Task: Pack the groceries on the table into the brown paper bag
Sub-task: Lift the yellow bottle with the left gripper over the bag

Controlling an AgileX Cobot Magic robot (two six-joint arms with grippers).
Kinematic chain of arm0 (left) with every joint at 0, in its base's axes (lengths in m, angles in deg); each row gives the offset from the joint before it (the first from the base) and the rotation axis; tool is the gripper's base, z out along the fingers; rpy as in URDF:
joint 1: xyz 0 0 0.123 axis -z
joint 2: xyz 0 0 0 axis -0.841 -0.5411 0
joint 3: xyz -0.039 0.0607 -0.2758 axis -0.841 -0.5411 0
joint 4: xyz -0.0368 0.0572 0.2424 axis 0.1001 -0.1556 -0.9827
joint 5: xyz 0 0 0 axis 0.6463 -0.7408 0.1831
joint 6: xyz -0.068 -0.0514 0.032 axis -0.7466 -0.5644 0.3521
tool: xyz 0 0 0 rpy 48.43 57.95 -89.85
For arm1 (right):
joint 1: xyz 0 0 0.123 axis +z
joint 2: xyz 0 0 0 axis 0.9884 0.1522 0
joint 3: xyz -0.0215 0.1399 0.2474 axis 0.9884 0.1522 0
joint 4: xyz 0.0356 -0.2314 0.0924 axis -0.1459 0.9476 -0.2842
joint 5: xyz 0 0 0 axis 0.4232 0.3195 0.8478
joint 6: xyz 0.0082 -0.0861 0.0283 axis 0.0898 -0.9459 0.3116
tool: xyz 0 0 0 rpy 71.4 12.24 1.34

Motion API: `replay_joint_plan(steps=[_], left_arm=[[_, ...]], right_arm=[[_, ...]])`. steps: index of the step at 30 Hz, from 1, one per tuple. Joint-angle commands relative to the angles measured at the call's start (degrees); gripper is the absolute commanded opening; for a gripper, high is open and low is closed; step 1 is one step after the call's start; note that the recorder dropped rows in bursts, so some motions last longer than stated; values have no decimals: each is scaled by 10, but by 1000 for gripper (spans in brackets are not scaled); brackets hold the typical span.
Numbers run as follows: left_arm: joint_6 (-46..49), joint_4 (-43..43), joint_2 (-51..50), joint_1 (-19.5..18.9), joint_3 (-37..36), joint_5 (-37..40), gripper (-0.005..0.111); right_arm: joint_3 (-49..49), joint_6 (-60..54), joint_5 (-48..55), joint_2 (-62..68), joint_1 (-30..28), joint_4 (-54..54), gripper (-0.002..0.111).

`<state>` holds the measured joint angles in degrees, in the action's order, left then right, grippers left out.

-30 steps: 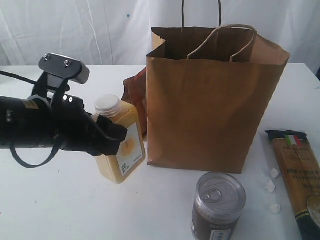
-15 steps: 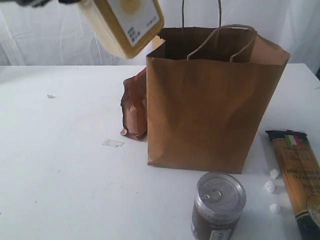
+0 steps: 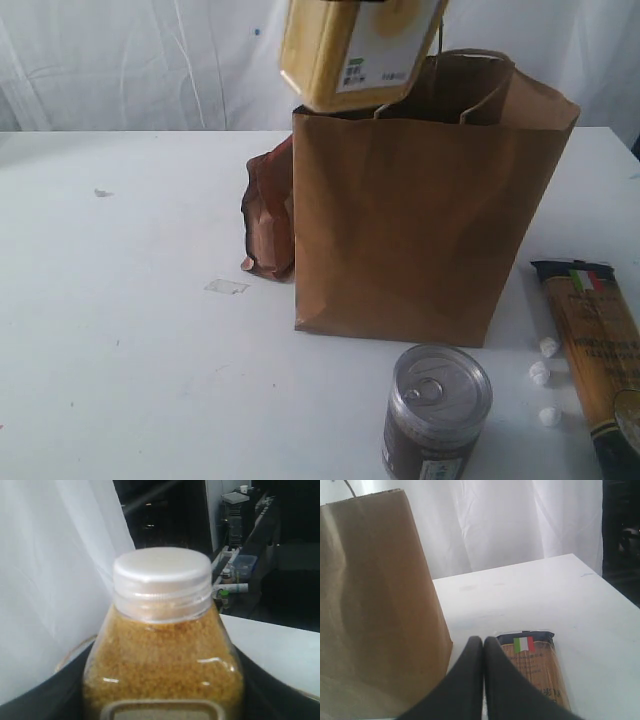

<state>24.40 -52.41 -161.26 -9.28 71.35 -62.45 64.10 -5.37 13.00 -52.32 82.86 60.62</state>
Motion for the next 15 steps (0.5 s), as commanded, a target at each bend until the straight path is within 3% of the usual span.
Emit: replay_joint_plan(steps=[1, 5, 15], left_arm=[[44, 16, -59, 2, 69, -113, 0], [53, 12, -106, 2, 100, -125, 0], [53, 12, -163, 2, 100, -60, 0]], right_arm=[[-1, 1, -1, -1, 2, -1, 0], [-1, 1, -1, -1, 2, -1, 0], [-1, 1, -1, -1, 2, -1, 0]])
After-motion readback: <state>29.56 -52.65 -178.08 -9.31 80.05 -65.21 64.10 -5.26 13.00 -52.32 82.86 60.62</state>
